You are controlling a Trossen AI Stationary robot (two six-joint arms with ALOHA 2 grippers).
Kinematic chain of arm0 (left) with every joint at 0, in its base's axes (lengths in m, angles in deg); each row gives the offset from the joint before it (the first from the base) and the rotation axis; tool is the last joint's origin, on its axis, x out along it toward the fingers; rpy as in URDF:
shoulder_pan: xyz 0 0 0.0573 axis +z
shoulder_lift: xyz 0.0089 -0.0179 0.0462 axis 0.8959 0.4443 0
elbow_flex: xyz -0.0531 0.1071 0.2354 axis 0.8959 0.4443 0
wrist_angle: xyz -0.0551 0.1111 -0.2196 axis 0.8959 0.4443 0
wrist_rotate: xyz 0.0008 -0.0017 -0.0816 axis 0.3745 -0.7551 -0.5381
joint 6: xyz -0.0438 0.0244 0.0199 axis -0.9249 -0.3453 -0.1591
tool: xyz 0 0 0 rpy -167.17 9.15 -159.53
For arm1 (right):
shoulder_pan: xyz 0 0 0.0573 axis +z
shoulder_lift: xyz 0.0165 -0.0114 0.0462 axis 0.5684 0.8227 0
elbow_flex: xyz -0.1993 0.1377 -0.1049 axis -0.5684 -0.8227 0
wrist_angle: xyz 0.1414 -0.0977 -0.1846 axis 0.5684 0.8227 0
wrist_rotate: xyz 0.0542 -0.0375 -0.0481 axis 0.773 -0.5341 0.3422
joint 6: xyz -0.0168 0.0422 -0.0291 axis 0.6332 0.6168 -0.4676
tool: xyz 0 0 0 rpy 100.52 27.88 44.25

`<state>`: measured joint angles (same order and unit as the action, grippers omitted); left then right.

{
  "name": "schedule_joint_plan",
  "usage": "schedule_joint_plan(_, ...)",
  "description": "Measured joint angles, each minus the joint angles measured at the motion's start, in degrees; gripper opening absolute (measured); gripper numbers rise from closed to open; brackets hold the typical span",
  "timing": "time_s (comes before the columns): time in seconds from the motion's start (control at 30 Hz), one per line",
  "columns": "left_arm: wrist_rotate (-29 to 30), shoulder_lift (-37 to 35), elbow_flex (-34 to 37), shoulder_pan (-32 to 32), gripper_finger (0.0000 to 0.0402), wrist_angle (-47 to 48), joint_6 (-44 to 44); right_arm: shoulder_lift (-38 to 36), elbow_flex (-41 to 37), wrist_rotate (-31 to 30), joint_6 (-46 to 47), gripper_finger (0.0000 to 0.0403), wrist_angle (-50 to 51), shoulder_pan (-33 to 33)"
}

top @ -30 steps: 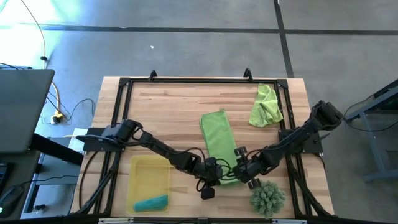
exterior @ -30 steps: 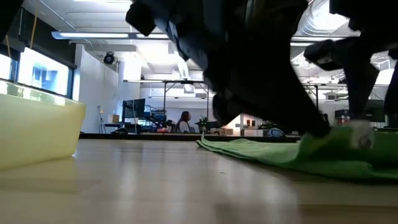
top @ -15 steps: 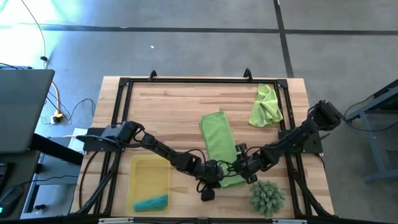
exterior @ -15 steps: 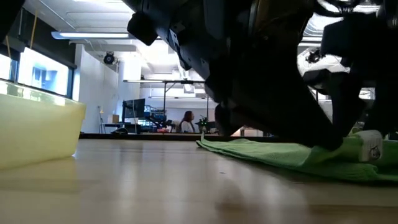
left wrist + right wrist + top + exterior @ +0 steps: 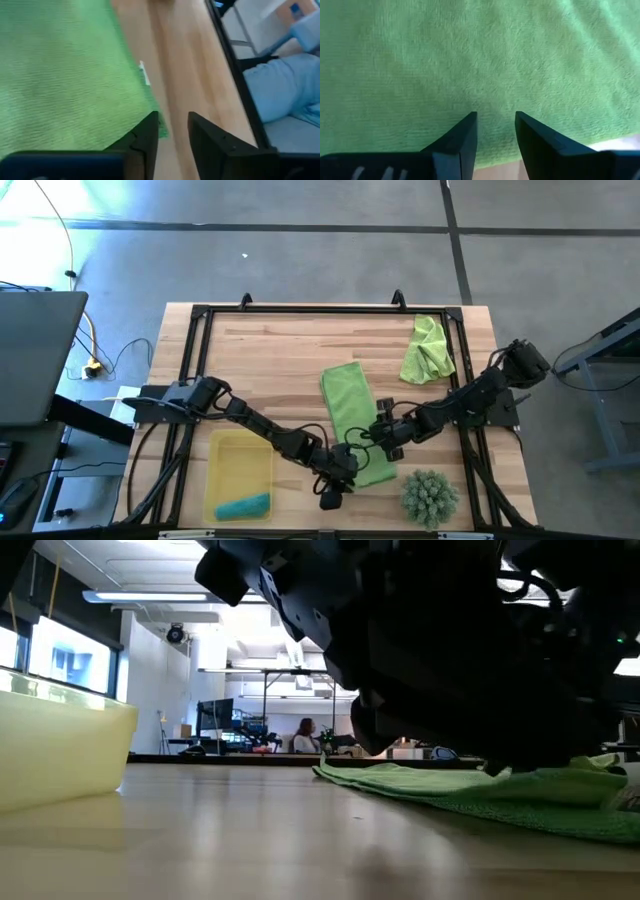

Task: Roll microfiber towels into tight, uniform cylinder then place into a basket
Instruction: Roll the green microfiber towel

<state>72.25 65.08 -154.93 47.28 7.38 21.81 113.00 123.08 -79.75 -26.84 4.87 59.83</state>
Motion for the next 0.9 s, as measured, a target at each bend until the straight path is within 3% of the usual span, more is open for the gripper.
schedule_joint_plan(0.27, -7.8, -0.5, 0.0, 0.0, 0.014, -0.4, 0.8, 0.0, 0.0, 0.0, -4.1, 0.0126, -2.3, -3.7)
schedule_joint_plan(0.53, -6.2, -5.0, 0.0, 1.7, 0.0142, 7.6, 4.9, 0.0, 0.6, 0.6, -6.8, 0.0126, -5.6, -7.7)
schedule_joint_plan(0.77, -8.4, -12.5, -0.1, 2.2, 0.0142, 15.2, 3.9, 0.3, 1.4, 7.8, -6.9, 0.0126, -11.7, -9.2)
schedule_joint_plan(0.9, -6.6, -17.1, -0.1, 1.5, 0.0142, 17.9, 4.8, 1.4, 0.4, 7.9, -7.6, 0.0126, -15.1, -11.4)
